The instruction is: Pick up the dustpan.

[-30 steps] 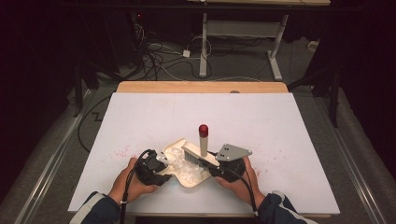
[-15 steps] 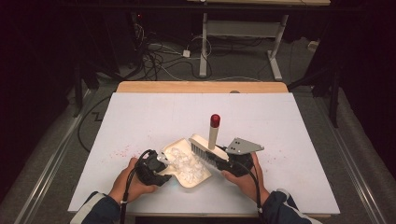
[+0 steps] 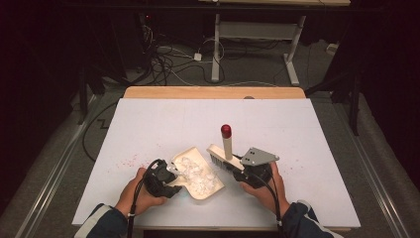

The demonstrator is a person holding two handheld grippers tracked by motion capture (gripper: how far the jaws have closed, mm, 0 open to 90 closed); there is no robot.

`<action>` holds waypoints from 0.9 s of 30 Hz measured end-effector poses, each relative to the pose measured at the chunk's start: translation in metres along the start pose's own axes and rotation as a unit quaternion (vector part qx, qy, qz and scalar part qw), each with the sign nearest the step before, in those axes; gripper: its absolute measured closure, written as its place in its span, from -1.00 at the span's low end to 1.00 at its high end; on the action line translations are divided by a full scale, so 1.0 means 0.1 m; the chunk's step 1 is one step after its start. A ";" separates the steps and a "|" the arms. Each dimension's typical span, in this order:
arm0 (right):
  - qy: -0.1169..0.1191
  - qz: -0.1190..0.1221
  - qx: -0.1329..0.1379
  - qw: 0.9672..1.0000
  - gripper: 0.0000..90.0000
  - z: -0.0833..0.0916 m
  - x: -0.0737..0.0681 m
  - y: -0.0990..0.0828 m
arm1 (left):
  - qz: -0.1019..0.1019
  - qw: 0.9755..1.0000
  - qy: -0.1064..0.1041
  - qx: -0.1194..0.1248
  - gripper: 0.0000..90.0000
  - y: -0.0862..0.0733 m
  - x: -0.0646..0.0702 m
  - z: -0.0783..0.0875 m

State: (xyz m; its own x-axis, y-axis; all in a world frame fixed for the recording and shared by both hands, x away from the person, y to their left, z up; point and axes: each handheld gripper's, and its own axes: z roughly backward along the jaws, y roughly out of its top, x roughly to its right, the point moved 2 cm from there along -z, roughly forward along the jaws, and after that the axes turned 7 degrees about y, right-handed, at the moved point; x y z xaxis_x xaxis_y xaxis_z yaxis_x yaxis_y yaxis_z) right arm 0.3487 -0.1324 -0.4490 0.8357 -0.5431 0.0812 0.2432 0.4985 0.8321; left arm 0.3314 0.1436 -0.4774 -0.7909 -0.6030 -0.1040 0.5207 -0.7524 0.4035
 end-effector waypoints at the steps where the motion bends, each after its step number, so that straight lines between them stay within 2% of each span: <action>1: 0.000 0.003 -0.005 1.000 0.50 0.00 0.01 -0.01 | 0.000 1.000 0.000 0.000 0.41 0.00 0.00 0.00; 2: 0.008 -0.001 -0.014 1.000 0.50 -0.01 0.01 -0.02 | 0.000 1.000 0.001 0.000 0.41 0.00 0.00 0.00; 4: 0.025 -0.013 -0.011 1.000 0.50 -0.01 0.00 -0.04 | 0.001 1.000 0.001 0.000 0.41 0.00 0.00 0.00; 7: 0.037 -0.010 -0.012 0.999 0.49 -0.02 -0.05 -0.03 | 0.001 1.000 0.001 0.000 0.41 0.00 0.00 0.00; 11: 0.069 -0.016 0.008 0.997 0.50 -0.02 -0.11 0.01 | 0.001 1.000 0.000 0.000 0.41 0.00 0.00 0.00; 15: 0.066 -0.009 0.024 0.997 0.50 0.03 -0.14 0.06 | 0.001 1.000 0.000 0.000 0.41 0.00 0.00 0.00; 21: 0.071 -0.015 0.042 0.996 0.50 0.12 -0.11 0.11 | 0.000 1.000 0.000 0.000 0.41 0.00 0.00 0.00; 26: 0.088 -0.028 0.050 0.994 0.49 0.14 -0.11 0.11 | 0.000 1.000 0.000 0.000 0.41 0.00 0.00 0.00; 27: 0.096 -0.025 0.054 0.994 0.50 0.13 -0.12 0.11 | 0.000 1.000 0.001 -0.001 0.41 0.00 0.00 0.00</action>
State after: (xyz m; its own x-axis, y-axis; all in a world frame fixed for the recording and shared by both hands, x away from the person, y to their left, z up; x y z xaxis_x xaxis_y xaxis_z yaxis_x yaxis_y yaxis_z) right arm 0.3351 -0.1296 -0.4331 0.9049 -0.4215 -0.0588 0.2409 0.3935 0.8872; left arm 0.3312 0.1433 -0.4776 -0.7908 -0.6029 -0.1054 0.5205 -0.7531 0.4023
